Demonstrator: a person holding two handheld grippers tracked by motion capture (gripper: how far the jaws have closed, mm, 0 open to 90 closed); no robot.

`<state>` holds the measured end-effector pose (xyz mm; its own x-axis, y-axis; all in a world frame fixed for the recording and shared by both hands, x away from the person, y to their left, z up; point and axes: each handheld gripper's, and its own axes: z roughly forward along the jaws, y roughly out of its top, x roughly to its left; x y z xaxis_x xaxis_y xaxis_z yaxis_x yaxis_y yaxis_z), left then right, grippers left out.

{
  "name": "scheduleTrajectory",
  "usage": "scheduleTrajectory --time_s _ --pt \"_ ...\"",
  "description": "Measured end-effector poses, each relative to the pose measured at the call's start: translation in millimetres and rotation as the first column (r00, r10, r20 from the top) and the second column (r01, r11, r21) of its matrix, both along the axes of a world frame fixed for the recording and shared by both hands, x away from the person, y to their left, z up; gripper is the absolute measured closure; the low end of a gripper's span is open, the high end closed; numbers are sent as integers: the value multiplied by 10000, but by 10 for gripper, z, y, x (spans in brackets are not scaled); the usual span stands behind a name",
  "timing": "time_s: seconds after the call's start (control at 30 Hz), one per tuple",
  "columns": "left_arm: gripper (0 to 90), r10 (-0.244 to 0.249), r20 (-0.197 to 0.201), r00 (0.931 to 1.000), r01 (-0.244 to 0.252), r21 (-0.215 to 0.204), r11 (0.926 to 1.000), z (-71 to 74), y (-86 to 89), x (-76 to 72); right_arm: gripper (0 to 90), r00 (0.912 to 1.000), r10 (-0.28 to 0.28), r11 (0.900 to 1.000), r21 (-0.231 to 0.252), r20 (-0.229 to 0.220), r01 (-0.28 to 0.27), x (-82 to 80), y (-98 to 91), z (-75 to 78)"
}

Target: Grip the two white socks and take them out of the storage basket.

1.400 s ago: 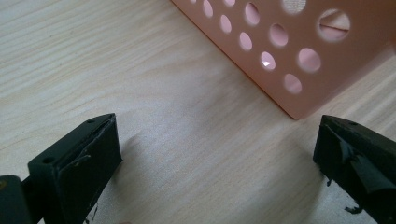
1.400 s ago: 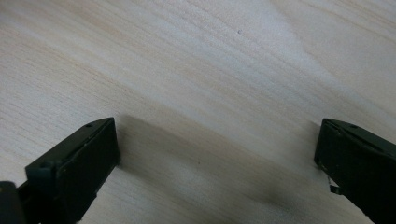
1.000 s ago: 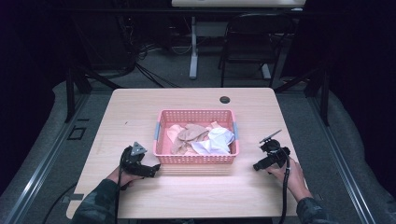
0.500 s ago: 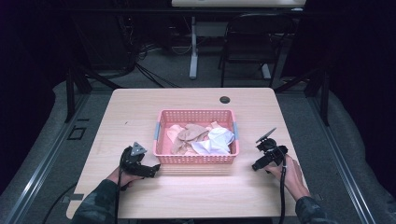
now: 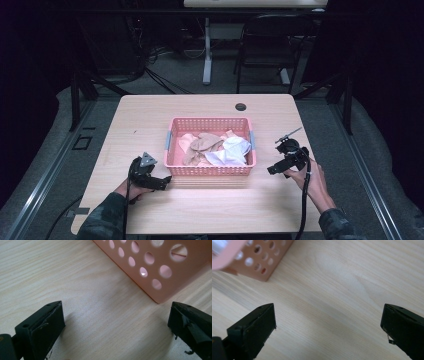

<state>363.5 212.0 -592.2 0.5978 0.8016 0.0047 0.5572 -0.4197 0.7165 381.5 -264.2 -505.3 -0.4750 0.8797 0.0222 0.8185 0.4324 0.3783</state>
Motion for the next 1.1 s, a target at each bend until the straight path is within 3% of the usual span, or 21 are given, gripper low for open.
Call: scheduleTrajectory --time_s 0.13,0.23,0.3,0.47,0.6,0.9,1.1 --pt "5 4 -4 10000 -4 -6 10000 0 0 0 0 9999 124 9998 176 109 -126 -7 -21 126" --pt "5 3 -2 10000 -3 -8 10000 0 -1 0 0 9988 156 9980 612 454 -183 -39 11 277" --pt "5 -2 2 10000 2 1 10000 0 0 0 0 9987 186 9981 578 485 -214 -43 23 303" --pt "4 -2 0 10000 2 -7 10000 -1 -1 1 0 9940 602 9951 732 909 -669 -67 185 466" --pt "5 -18 -25 10000 18 4 10000 2 -2 3 0 9913 925 9915 830 934 -1004 -46 350 564" --pt "5 -75 -23 10000 75 37 10000 4 1 6 56 9792 1729 9794 864 1063 -1824 83 701 666" --pt "5 -84 -19 10000 84 41 10000 4 0 7 133 9733 2165 9689 1057 765 -2238 247 944 637"
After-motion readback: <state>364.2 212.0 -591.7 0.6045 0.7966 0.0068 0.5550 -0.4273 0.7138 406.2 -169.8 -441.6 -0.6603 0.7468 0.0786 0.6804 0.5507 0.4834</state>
